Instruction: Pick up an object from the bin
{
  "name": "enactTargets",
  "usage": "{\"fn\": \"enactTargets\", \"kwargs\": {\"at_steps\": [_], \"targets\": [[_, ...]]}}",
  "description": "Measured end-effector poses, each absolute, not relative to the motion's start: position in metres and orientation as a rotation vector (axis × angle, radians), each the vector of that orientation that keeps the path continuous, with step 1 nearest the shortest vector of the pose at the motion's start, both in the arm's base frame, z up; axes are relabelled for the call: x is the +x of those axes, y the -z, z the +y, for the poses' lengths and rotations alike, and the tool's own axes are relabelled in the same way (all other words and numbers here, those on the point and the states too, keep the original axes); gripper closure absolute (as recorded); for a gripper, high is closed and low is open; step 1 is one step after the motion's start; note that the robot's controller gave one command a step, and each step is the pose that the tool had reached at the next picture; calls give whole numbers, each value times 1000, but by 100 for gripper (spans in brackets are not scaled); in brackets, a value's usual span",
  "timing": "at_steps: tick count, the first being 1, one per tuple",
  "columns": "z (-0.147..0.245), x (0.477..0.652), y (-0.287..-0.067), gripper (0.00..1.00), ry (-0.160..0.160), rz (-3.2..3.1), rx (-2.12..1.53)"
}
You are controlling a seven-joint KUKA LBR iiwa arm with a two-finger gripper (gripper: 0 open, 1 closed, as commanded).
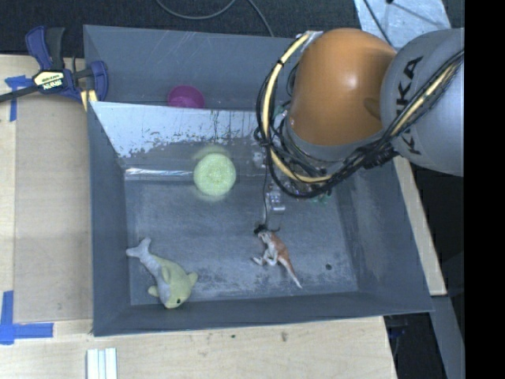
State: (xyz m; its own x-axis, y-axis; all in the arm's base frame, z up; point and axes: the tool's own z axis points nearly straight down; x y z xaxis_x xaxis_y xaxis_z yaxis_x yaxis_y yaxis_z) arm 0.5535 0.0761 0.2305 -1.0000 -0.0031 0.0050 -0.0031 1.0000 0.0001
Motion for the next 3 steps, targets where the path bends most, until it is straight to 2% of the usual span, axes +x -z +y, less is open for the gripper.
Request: {"fn": "enactTargets", "kwargs": {"at_steps": [1, 2, 3], "targets": [[76, 555, -235, 0, 1, -3145, 1], [41, 542, -168, 0, 2, -3149, -38], [12, 528, -152, 0, 1, -3135, 178]]}}
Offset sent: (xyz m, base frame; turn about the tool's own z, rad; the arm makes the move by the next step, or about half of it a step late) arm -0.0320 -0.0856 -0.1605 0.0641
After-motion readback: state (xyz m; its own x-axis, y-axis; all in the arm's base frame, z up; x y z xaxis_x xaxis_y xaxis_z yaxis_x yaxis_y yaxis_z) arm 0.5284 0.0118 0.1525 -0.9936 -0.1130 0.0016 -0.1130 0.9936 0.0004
